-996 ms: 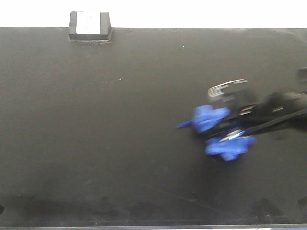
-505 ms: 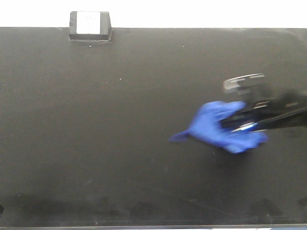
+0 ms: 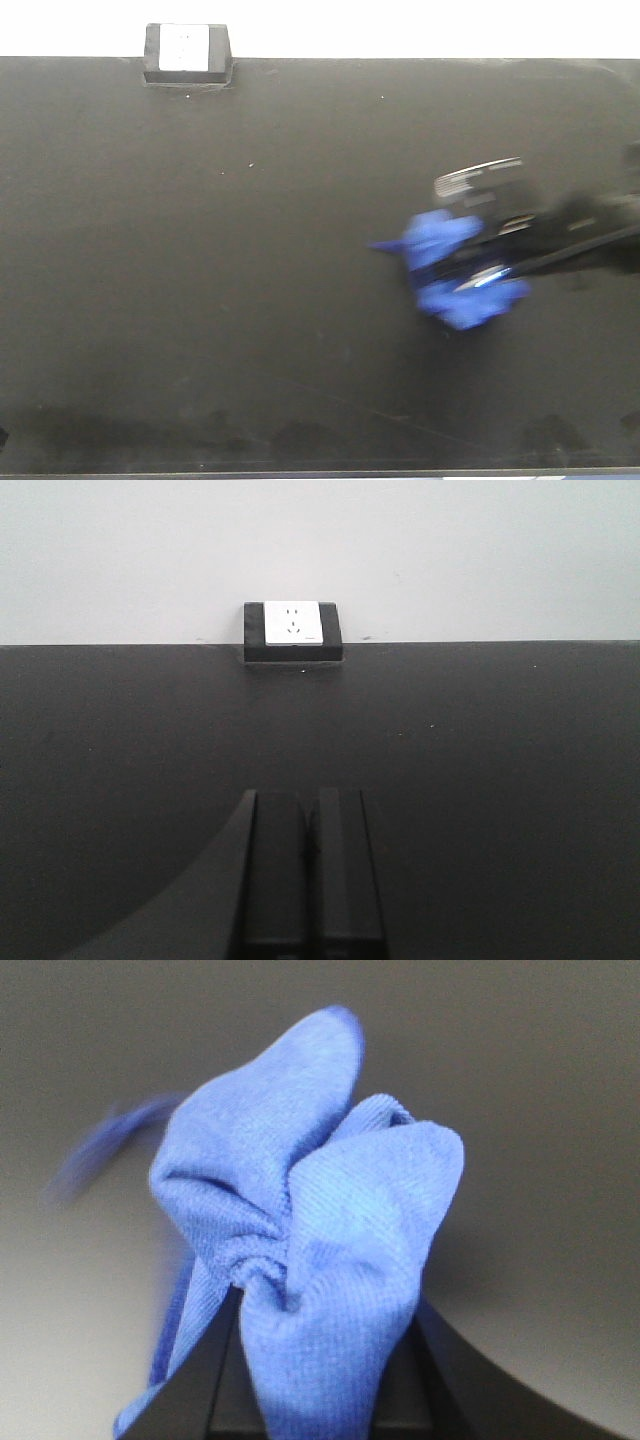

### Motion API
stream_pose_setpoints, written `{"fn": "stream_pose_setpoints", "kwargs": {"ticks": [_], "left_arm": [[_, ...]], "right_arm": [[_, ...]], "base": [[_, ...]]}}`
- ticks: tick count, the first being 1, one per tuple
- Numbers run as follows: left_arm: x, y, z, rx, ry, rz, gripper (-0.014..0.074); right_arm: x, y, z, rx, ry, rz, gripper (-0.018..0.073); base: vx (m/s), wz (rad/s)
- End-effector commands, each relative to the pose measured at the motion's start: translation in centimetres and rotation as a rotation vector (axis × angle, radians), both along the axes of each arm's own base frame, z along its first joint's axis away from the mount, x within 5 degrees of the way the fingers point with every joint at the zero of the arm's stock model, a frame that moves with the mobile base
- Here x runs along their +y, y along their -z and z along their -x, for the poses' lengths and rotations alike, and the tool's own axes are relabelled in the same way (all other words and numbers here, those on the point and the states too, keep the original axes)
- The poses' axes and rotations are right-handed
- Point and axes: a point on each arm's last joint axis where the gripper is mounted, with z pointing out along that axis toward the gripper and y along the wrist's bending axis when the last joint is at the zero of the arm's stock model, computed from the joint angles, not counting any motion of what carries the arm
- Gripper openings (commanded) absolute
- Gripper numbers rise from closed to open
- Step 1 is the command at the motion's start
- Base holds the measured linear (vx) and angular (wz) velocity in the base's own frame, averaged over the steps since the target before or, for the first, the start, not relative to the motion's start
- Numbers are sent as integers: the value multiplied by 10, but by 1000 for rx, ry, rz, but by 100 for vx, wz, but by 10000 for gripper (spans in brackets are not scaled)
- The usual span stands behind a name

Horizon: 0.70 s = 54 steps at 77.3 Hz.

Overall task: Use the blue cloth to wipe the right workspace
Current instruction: 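Wipe the cloth back and forth across the bench with the right gripper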

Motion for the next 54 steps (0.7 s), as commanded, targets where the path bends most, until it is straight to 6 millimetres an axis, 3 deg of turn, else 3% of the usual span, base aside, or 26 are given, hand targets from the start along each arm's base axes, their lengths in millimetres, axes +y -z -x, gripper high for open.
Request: {"fn": "stream_pose_setpoints", "kwargs": {"ticks": [1, 8, 17, 23, 43, 54], "left_arm": [[1, -17, 1, -118, -8, 14, -6], [1, -17, 1, -118, -8, 14, -6], [1, -17, 1, -118, -8, 14, -6], [1, -17, 1, -118, -8, 14, -6], [1, -17, 1, -118, -8, 13, -6], [1, -17, 1, -118, -8, 13, -6]], "right_arm": [[30, -21, 4, -117, -67, -51, -4], [49, -23, 12, -151, -126, -63, -4], [41, -23, 6, -166, -102, -53, -4], [19, -22, -5, -175, -56, -22, -4], [-87, -22, -35, -177, 275, 28, -2], [-108, -22, -36, -182, 314, 53, 3]], "base": [[0, 0], [0, 0], [0, 0], [0, 0], [0, 0], [0, 0]]}}
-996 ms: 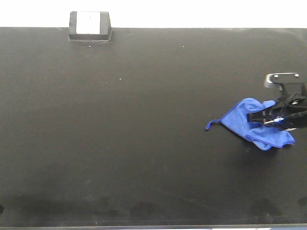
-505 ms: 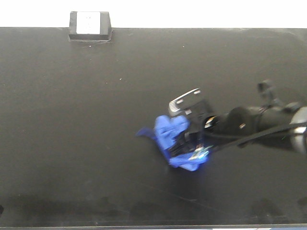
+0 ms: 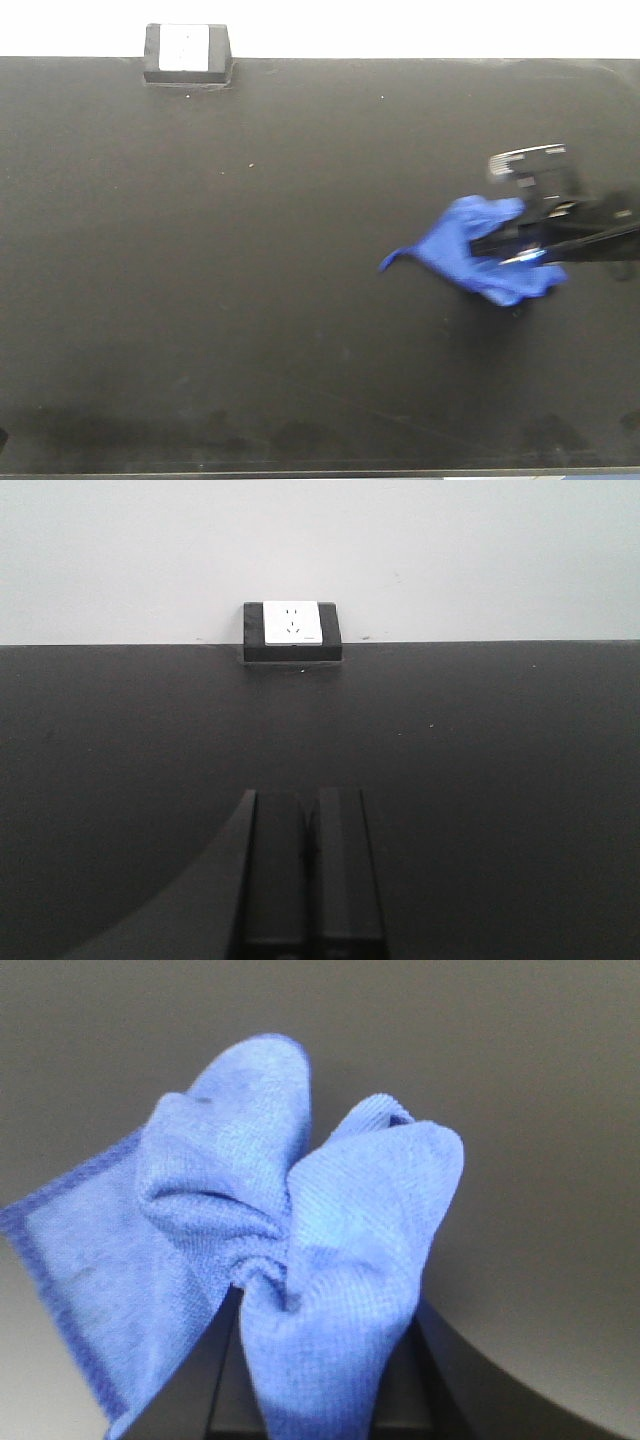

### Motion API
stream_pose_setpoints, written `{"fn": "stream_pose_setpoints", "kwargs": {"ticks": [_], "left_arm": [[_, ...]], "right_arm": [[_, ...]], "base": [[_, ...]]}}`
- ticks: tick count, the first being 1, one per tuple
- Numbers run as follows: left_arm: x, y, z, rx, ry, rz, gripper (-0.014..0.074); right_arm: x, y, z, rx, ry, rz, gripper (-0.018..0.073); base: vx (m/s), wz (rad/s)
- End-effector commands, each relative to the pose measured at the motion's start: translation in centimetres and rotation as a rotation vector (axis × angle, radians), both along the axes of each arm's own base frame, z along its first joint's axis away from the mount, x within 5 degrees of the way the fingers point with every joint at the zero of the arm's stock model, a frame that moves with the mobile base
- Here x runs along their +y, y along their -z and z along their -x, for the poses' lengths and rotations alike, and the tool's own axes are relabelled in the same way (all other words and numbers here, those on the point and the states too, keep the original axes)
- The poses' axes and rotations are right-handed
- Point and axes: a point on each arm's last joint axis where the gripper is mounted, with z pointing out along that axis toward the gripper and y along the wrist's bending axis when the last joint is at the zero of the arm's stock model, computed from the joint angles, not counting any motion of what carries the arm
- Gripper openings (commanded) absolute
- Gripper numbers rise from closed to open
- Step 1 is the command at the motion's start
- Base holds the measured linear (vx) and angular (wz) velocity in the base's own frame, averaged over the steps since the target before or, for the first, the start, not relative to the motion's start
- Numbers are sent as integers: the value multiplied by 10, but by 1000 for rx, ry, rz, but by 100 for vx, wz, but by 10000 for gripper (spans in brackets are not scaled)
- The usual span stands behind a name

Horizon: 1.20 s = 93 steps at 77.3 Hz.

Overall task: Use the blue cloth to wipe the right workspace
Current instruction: 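Wipe the cloth back and forth across the bench with the right gripper, then open the right gripper and release the cloth on the bench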

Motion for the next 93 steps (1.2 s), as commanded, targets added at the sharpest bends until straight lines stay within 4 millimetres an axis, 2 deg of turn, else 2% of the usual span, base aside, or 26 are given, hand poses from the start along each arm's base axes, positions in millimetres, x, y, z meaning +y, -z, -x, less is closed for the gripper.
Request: {"fn": "stream_pose_setpoints", "kwargs": {"ticks": [1, 9, 18, 26, 42, 52, 63, 70, 84, 93], "left_arm": [[1, -17, 1, -118, -8, 13, -6], [1, -17, 1, -117, -8, 15, -6], [1, -17, 1, -117, -8, 14, -6], [1, -17, 1, -117, -8, 14, -6], [1, -17, 1, -118, -8, 14, -6], [1, -17, 1, -118, -8, 14, -6], [1, -17, 1, -118, -8, 14, -6], [1, -17, 1, -117, -8, 14, -6], [1, -17, 1, -117, -8, 14, -6], [1, -17, 1, -117, -8, 14, -6]], "right_arm": [[-9, -19, -7, -102, 7, 29, 4], [-9, -19, -8, -108, 5, 34, 31], [-9, -19, -8, -113, 6, 35, 116], [-9, -20, -8, -117, 16, 28, 251], [-10, -22, -10, -143, 41, 16, 612], [-10, -37, -7, -190, 41, 14, 731], [-9, -73, 6, -282, 32, 3, 720], [-8, -103, 22, -356, 20, -10, 699], [-5, -164, 75, -508, -24, -40, 592], [-3, -189, 110, -571, -50, -60, 468]], "base": [[0, 0], [0, 0], [0, 0], [0, 0], [0, 0], [0, 0], [0, 0], [0, 0], [0, 0], [0, 0]]}}
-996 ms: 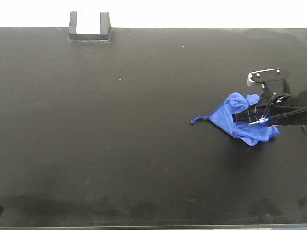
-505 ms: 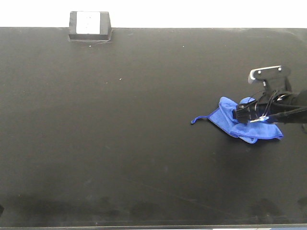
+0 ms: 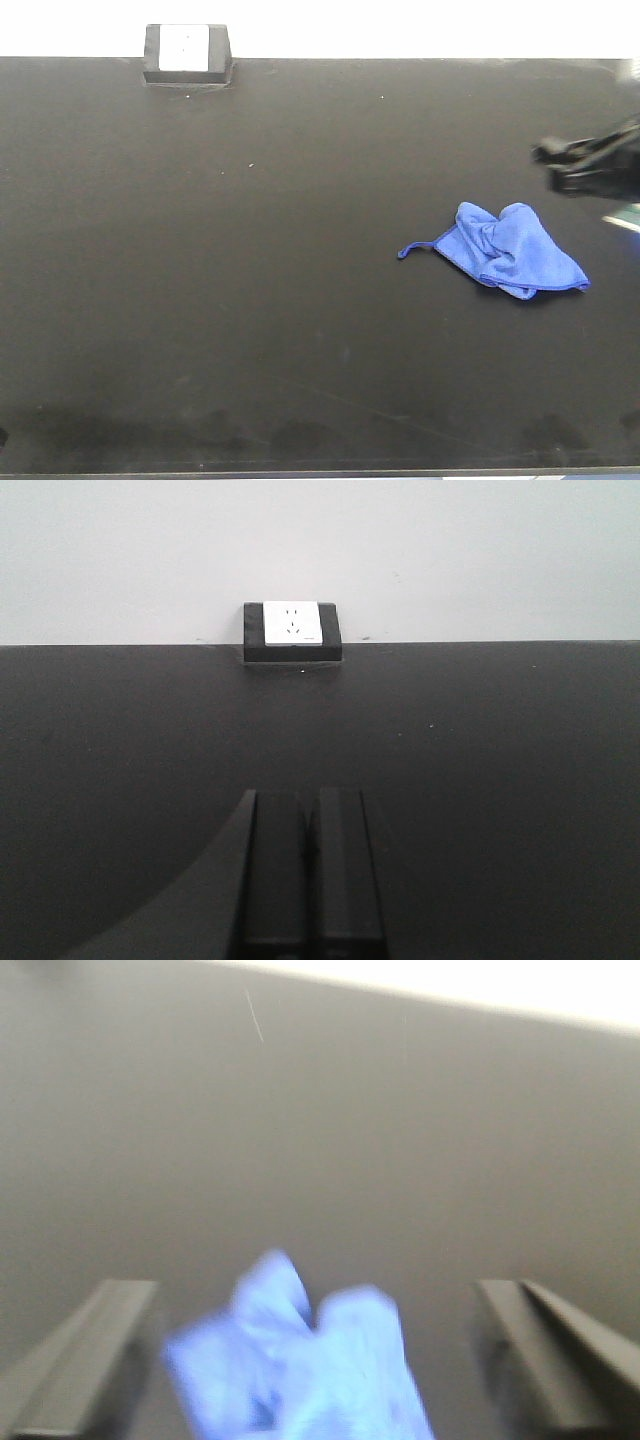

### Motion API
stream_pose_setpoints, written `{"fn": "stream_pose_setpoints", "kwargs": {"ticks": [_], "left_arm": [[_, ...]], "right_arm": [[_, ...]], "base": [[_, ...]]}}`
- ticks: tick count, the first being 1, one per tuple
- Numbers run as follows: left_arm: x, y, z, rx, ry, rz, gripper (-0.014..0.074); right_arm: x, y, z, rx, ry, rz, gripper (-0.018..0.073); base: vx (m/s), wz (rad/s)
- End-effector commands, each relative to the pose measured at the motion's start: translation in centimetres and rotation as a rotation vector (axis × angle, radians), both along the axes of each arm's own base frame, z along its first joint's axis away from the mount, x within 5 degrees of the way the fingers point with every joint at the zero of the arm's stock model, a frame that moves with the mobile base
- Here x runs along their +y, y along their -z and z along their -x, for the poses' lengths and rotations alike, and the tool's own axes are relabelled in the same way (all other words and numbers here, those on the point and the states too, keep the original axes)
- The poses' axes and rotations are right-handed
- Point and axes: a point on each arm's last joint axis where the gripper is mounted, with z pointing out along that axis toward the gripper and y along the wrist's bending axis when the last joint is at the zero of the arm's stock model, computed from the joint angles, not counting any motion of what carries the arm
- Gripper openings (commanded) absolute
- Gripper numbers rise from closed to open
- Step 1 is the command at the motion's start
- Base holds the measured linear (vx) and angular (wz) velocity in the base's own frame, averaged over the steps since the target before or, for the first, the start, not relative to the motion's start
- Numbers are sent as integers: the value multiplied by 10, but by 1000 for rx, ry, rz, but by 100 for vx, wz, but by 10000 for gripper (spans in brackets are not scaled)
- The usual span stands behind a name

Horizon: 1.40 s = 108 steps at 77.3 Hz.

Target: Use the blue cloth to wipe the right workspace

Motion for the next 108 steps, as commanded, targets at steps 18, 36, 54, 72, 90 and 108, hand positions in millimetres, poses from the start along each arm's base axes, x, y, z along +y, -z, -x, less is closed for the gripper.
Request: {"fn": "stream_pose_setpoints", "kwargs": {"ticks": [18, 36, 54, 72, 90, 108], "left_arm": [[1, -17, 1, -117, -8, 14, -6], [1, -17, 1, -117, -8, 14, -6], [1, -17, 1, -117, -8, 14, -6], [1, -17, 1, -117, -8, 14, -6], [1, -17, 1, -117, -8, 14, -6], [1, -17, 1, -117, -8, 14, -6]], "right_arm": [[2, -44, 70, -125, -36, -57, -15], [2, -55, 94, -199, -41, -73, -8], [2, -57, 98, -216, -42, -72, -8], [2, -57, 98, -216, -42, -72, -8], [-1, -61, 109, -255, -26, -36, -8], [-13, -49, 145, -412, 87, 19, -8]], "base": [[0, 0], [0, 0], [0, 0], [0, 0], [0, 0], [0, 0]]}}
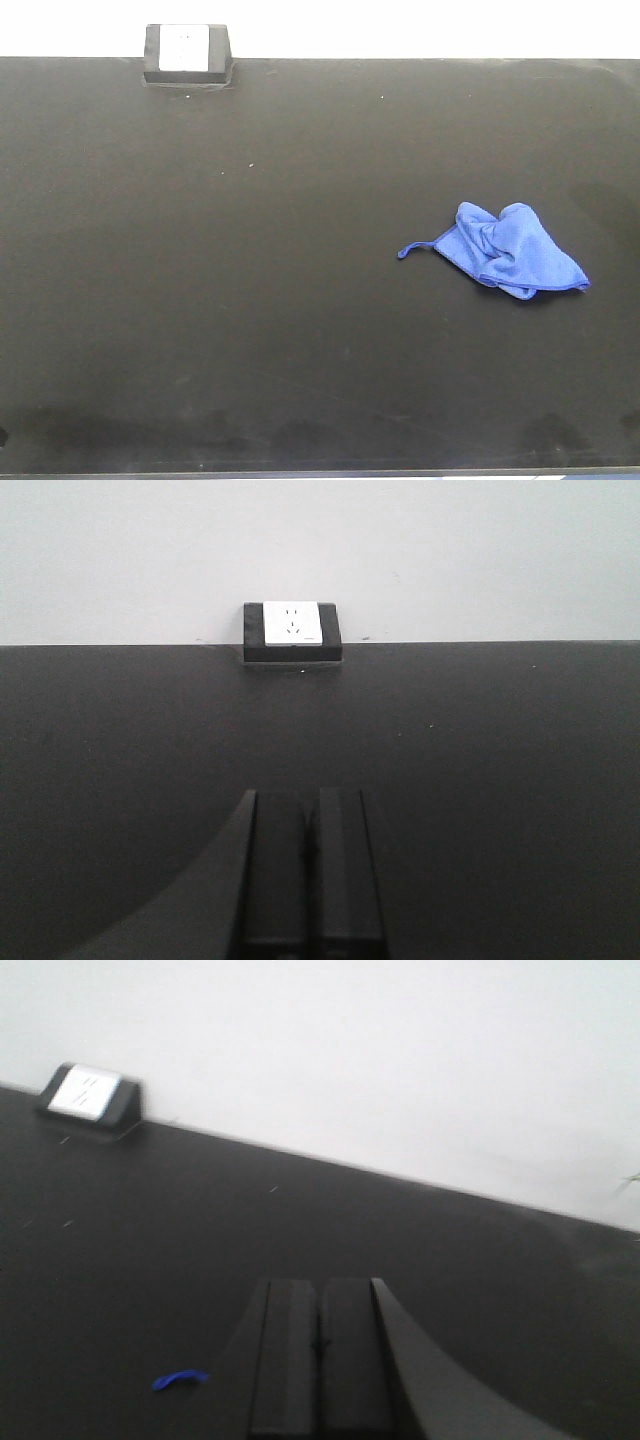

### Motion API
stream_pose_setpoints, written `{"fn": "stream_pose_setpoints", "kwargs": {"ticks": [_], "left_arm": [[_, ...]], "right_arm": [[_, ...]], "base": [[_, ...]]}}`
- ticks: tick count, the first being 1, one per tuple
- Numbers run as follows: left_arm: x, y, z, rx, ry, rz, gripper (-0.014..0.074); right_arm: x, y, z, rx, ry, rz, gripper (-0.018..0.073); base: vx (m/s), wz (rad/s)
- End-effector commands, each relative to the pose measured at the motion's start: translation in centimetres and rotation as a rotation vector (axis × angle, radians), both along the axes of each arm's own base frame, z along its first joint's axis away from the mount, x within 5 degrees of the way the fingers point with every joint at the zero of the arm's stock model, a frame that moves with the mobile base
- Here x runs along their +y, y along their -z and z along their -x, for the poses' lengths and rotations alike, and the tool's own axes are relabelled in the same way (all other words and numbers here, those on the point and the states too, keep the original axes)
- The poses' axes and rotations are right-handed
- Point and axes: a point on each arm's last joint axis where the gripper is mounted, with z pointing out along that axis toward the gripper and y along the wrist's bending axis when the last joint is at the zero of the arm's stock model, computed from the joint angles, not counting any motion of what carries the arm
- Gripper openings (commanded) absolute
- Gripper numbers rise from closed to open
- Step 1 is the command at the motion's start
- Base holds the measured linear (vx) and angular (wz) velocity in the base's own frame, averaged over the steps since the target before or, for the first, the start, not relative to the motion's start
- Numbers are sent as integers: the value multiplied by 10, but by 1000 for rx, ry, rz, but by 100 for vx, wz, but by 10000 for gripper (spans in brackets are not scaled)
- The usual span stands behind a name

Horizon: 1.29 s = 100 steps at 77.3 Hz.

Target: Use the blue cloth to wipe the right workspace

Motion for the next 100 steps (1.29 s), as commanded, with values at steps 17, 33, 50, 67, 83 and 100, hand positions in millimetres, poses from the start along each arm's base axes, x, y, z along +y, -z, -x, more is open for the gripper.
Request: {"fn": "stream_pose_setpoints", "kwargs": {"ticks": [17, 33, 50, 67, 83, 100], "left_arm": [[1, -17, 1, -117, -8, 14, -6], [1, -17, 1, -117, -8, 14, -6], [1, -17, 1, -117, -8, 14, -6], [1, -17, 1, -117, -8, 14, -6], [1, -17, 1, -117, -8, 14, -6], [1, -17, 1, -117, -8, 14, -6]], "right_arm": [[-8, 89, 7, -230, 95, -101, -8], [-9, 169, 10, -240, 117, -174, -8], [-9, 174, 14, -190, 110, -133, -8], [-9, 174, 14, -190, 110, -133, -8], [-9, 174, 14, -189, 110, -133, -8], [-9, 174, 14, -190, 110, -133, -8]], "base": [[0, 0], [0, 0], [0, 0], [0, 0], [0, 0], [0, 0]]}}
